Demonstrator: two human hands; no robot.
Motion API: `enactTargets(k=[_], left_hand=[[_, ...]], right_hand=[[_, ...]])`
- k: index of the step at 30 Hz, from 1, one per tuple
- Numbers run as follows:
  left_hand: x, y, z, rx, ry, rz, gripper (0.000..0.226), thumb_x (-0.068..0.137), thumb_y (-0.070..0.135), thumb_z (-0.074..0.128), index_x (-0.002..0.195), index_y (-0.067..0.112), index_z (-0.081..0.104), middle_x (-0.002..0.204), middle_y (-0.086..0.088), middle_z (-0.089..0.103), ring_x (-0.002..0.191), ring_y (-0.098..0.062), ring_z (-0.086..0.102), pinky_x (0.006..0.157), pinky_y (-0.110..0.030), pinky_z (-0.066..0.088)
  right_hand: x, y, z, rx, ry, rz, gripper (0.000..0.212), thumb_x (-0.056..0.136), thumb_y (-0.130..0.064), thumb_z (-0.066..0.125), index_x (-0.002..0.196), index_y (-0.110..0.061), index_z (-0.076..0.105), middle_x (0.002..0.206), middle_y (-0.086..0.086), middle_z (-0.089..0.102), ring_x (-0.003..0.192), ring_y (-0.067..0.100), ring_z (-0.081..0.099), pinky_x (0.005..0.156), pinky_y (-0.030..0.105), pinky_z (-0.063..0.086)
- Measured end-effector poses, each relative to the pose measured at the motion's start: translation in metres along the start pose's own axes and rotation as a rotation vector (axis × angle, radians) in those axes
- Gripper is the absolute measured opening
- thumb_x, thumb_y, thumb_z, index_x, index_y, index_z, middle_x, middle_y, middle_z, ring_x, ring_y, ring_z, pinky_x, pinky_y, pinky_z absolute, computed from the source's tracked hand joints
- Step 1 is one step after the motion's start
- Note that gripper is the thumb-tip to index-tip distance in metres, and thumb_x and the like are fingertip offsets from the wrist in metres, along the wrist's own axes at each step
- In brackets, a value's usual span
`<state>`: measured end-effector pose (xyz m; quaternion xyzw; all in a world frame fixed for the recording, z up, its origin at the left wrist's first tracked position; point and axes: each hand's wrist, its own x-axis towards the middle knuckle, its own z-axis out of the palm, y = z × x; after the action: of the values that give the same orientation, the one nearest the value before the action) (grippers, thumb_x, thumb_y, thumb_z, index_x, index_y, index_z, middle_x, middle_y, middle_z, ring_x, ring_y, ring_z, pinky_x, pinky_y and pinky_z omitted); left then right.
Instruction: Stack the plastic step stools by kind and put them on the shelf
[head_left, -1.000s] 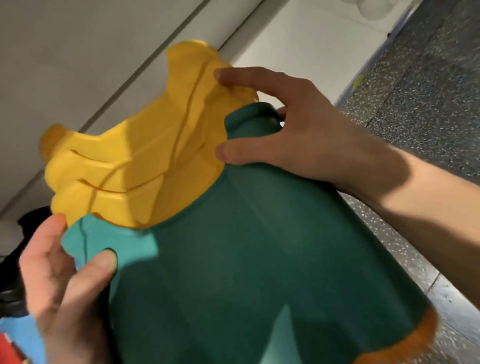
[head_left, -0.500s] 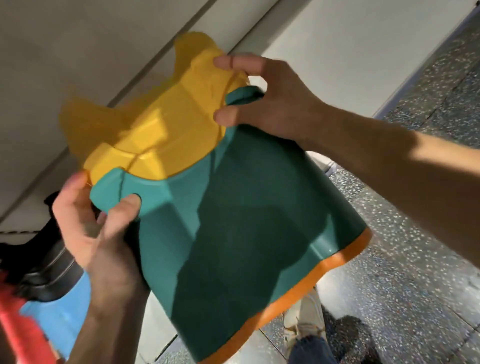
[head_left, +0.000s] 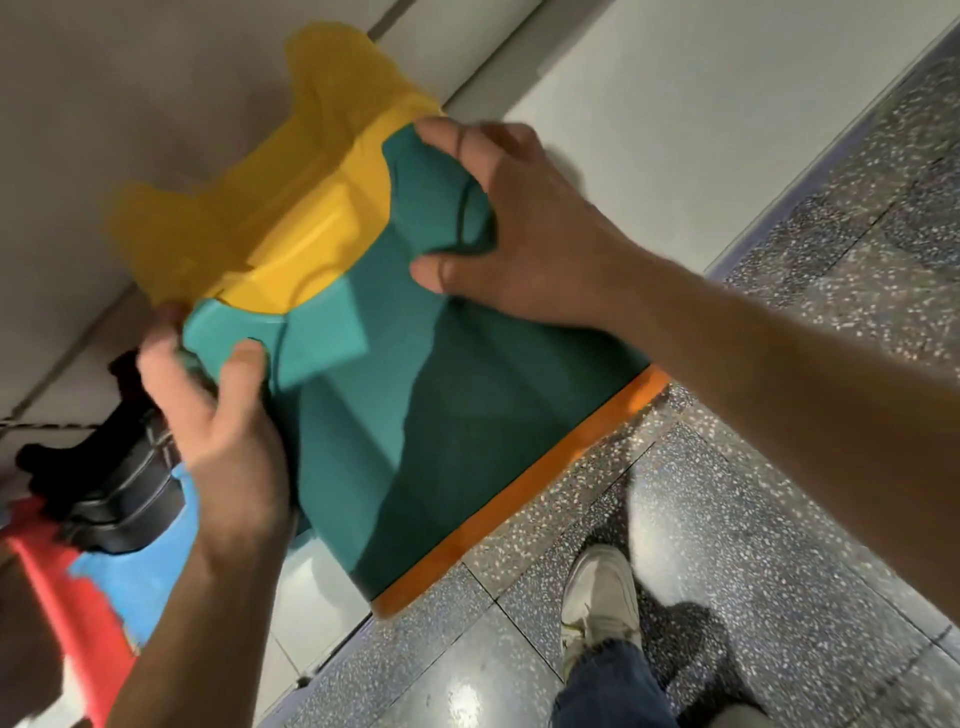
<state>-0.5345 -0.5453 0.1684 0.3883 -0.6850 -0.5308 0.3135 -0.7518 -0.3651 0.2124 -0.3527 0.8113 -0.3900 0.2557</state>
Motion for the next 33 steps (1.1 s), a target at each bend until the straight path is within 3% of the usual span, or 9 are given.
enactTargets(k=[2,4,6,9,11,15,20,27,33], left_hand=[[-0.017,0.014,0.001,0.227,-0.069,0.09,0.086,0.084,0.046,0.079,0.155,0.026,0.034,0.159,-0.013,0.04,0.148,-0.029,0.041,0.125,-0.056,0.03],[-0.039,0.029,0.003,0.52,-0.145,0.172,0.09,0.083,0.056,0.074,0.158,0.028,0.032,0.167,-0.015,0.019,0.158,-0.031,0.018,0.13,-0.049,0.016],[-0.068,0.052,0.013,0.657,-0.231,0.261,0.091,0.082,0.061,0.07,0.158,0.021,0.039,0.172,-0.016,0.009,0.161,-0.032,0.006,0.13,-0.051,0.01],[-0.104,0.062,0.019,0.819,-0.365,0.422,0.094,0.074,0.075,0.07,0.152,0.026,0.052,0.172,-0.01,0.02,0.16,-0.041,0.01,0.122,-0.067,0.018],[-0.116,0.061,0.018,0.934,-0.419,0.478,0.103,0.068,0.085,0.068,0.154,0.032,0.05,0.172,0.001,0.027,0.161,-0.04,0.012,0.114,-0.077,0.025],[-0.111,0.06,0.019,0.971,-0.391,0.43,0.107,0.06,0.081,0.073,0.155,0.041,0.046,0.17,0.014,0.031,0.161,-0.037,0.014,0.108,-0.079,0.03],[-0.094,0.048,0.027,0.919,-0.299,0.348,0.102,0.055,0.069,0.08,0.149,0.046,0.048,0.167,0.021,0.033,0.162,-0.026,0.014,0.111,-0.077,0.027],[-0.085,0.04,0.027,0.956,-0.337,0.367,0.104,0.054,0.064,0.086,0.15,0.049,0.048,0.167,0.024,0.03,0.161,-0.015,0.014,0.116,-0.082,0.009],[-0.092,0.05,0.029,1.01,-0.394,0.373,0.105,0.066,0.065,0.079,0.159,0.039,0.037,0.174,0.015,0.02,0.163,-0.023,0.01,0.111,-0.087,0.007]], right_hand=[[-0.038,0.002,0.0,-0.06,0.005,0.04,0.096,0.076,-0.064,0.069,0.157,-0.047,0.02,0.162,-0.001,0.02,0.137,0.028,0.047,0.114,0.044,0.04],[-0.071,0.01,0.001,-0.088,0.011,0.077,0.096,0.072,-0.07,0.064,0.155,-0.053,0.02,0.161,-0.005,0.022,0.131,0.031,0.053,0.108,0.051,0.047],[-0.096,0.021,0.0,-0.04,0.029,0.102,0.101,0.07,-0.072,0.067,0.156,-0.054,0.018,0.158,-0.005,0.029,0.125,0.024,0.054,0.107,0.041,0.049],[-0.116,0.031,0.004,0.006,0.057,0.096,0.106,0.074,-0.062,0.08,0.16,-0.048,0.019,0.15,-0.001,0.04,0.111,0.006,0.047,0.09,0.005,0.036],[-0.119,0.03,0.011,0.023,0.115,0.078,0.104,0.074,-0.06,0.081,0.16,-0.043,0.025,0.143,-0.001,0.045,0.11,0.004,0.047,0.085,-0.002,0.031],[-0.103,0.023,0.019,-0.005,0.197,0.025,0.099,0.073,-0.058,0.082,0.157,-0.034,0.036,0.14,0.004,0.053,0.114,0.004,0.047,0.09,-0.002,0.031],[-0.069,0.021,0.017,0.056,0.186,-0.001,0.09,0.075,-0.052,0.081,0.154,-0.031,0.043,0.141,0.004,0.053,0.125,0.013,0.055,0.106,0.027,0.047],[-0.067,0.03,0.024,0.06,0.167,0.025,0.087,0.083,-0.045,0.077,0.158,-0.034,0.033,0.136,0.002,0.048,0.115,0.01,0.051,0.086,0.0,0.035],[-0.091,0.009,0.015,-0.182,-0.005,0.072,0.09,0.093,-0.052,0.059,0.164,-0.03,0.009,0.155,0.017,0.029,0.132,0.038,0.048,0.109,0.048,0.044]])
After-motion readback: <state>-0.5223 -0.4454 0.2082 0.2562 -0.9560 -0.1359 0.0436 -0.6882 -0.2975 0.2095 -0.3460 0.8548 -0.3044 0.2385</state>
